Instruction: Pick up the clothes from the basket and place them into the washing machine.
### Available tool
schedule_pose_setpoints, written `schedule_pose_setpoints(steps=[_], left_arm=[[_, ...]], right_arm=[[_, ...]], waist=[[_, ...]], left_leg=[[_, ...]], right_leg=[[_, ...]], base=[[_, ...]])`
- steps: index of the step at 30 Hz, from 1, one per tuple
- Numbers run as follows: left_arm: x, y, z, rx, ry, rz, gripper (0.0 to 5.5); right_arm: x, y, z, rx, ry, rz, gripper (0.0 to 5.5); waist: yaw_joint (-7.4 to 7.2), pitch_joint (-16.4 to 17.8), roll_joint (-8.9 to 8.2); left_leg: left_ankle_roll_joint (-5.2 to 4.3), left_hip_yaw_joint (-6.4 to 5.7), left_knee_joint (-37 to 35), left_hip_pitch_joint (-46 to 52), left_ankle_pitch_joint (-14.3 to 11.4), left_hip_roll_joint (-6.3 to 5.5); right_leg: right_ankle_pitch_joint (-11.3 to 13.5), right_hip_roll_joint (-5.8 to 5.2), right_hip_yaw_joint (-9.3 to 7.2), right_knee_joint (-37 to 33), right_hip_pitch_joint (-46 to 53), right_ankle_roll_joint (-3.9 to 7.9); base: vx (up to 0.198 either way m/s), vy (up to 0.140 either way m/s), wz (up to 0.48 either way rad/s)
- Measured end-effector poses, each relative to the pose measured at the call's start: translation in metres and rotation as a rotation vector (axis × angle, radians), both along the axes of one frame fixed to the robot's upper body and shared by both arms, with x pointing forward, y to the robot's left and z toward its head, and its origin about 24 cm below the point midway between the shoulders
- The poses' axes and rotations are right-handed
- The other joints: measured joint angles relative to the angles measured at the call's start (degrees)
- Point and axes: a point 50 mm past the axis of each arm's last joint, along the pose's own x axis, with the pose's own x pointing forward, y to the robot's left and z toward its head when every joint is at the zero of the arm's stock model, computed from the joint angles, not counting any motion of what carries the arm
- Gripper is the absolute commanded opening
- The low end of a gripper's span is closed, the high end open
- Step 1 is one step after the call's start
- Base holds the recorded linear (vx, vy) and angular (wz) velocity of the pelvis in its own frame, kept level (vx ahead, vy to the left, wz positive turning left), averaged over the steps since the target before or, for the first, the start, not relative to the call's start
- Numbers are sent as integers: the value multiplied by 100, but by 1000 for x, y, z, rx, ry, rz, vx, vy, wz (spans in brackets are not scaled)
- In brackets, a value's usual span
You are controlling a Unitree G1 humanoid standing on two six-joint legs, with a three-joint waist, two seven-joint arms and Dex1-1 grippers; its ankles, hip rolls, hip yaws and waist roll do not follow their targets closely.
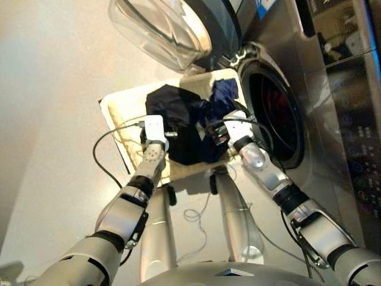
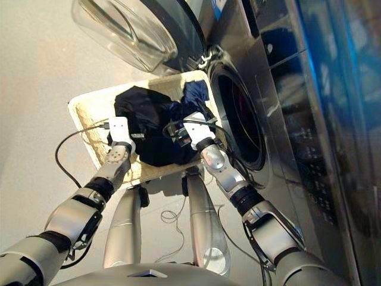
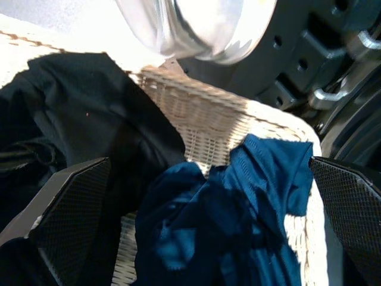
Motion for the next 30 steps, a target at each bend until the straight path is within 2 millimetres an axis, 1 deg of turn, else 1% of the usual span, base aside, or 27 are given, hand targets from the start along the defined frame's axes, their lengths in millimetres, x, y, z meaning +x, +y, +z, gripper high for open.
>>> schedule_pose_setpoints(steps=[1, 2, 3, 4, 5, 6, 7, 10, 16, 17, 19, 21, 22, 24, 25, 26, 28, 30], left_arm=[[2, 4, 5, 1, -11, 10, 550], [4, 7, 8, 5, -16, 17, 492], [6, 8, 11, 5, -21, 21, 317], [7, 11, 14, -3, -23, 30, 242], [9, 12, 16, -13, -25, 33, 136], [10, 12, 18, -14, -30, 26, 17], [10, 11, 18, -14, -30, 21, 0], [10, 10, 18, -18, -30, 3, 0], [6, 10, 12, -31, -19, -16, 0], [4, 9, 10, -48, -23, -25, 0], [-1, 7, 3, -70, -17, -43, 0], [-10, 2, -9, -120, -7, -59, 0], [-14, 0, -14, -135, 4, -63, 0], [-22, -2, -23, -174, 17, -78, 0], [-25, -2, -27, -189, 19, -78, 0], [-28, -3, -27, -215, 10, -83, 0], [-35, -4, -31, -255, 1, -98, 0], [-44, -6, -38, -288, 2, -111, 0]], right_arm=[[0, 1, 2, 2, -6, 4, 550], [0, 1, 2, 3, -7, 7, 550], [0, 2, 3, 5, -10, 11, 550], [-1, 3, 4, 9, -14, 15, 550], [-1, 3, 4, 13, -18, 19, 550], [-1, 3, 4, 14, -19, 20, 550], [-1, 4, 4, 13, -20, 24, 550], [-1, 4, 4, 12, -19, 29, 550], [-3, 2, -1, 7, 1, 37, 550], [-5, 0, -6, 5, 18, 33, 550], [-6, -3, -15, -8, 50, 26, 550], [-6, -9, -33, -36, 115, 0, 550], [-9, -12, -39, -50, 134, -8, 550], [-13, -15, -52, -100, 160, -15, 550], [-15, -18, -58, -117, 175, -21, 550], [-16, -20, -62, -135, 186, -24, 550], [-20, -24, -72, -171, 222, -23, 550], [-25, -31, -85, -210, 262, -36, 550]], waist=[[-2, -1, -1], [-5, -1, -2], [-6, -2, -3], [-19, -2, -3], [-22, -5, -8], [-21, -7, -10], [-20, -7, -10], [-27, -10, -13], [-14, -88, -19], [3, -99, -19], [-1, -99, -20], [12, -101, -22], [69, -113, -12], [86, -115, -8], [140, -146, 10], [156, -146, 10], [184, -144, 13], [205, -136, 42]], left_leg=[[7, 9, 90, -87, -44, 8], [14, 14, 160, -149, -80, 9], [20, 13, 228, -221, -120, 17], [22, 13, 286, -281, -144, 28], [23, 10, 332, -338, -160, 32], [21, 8, 378, -387, -175, 33], [22, 6, 405, -413, -188, 37], [27, 14, 434, -427, -199, 34], [23, 12, 475, -392, -202, 32], [24, 12, 428, -333, -194, 28], [16, 15, 207, -70, -106, -44], [9, 15, -201, 430, 26, -87], [5, 11, -342, 639, 46, -85], [6, -8, -774, 1194, 200, -149], [3, -10, -947, 1415, 242, -157], [-16, -14, -1124, 1628, 327, -171], [-38, -54, -1549, 2191, 474, -211], [-60, -156, -1926, 2835, 591, -217]], right_leg=[[-6, 20, 39, 19, -64, 10], [-20, 17, 70, 67, -133, 28], [-23, 19, 85, 93, -188, 33], [-23, 20, 90, 108, -228, 33], [-27, 21, 89, 146, -286, 38], [-29, 20, 90, 199, -336, 39], [-29, 21, 92, 207, -357, 39], [-47, 18, 107, 251, -385, 63], [-74, 4, 108, 355, -382, 54], [-76, -3, 106, 351, -335, 52], [-75, -53, 105, 284, -143, 52], [-79, -114, 99, 108, 264, 51], [-88, -125, 81, 43, 456, 42], [-104, -180, 48, -139, 887, 37], [-127, -191, 28, -196, 1074, 21], [-128, -200, 13, -239, 1231, 17], [-171, -225, -56, -349, 1672, 12], [-215, -228, -177, -522, 2271, -15]], base=[[0, 0, 0], [0, 0, 0], [0, 0, 0], [0, 0, 0], [0, 0, 0], [0, 0, 0], [0, 0, 0], [0, 0, 0], [0, 0, 0], [0, 0, 0], [0, 0, 0], [0, 0, 0], [0, 0, 0], [0, 0, 0], [0, 0, 0], [99, -32, 55], [102, -19, 82], [105, -24, 121]])
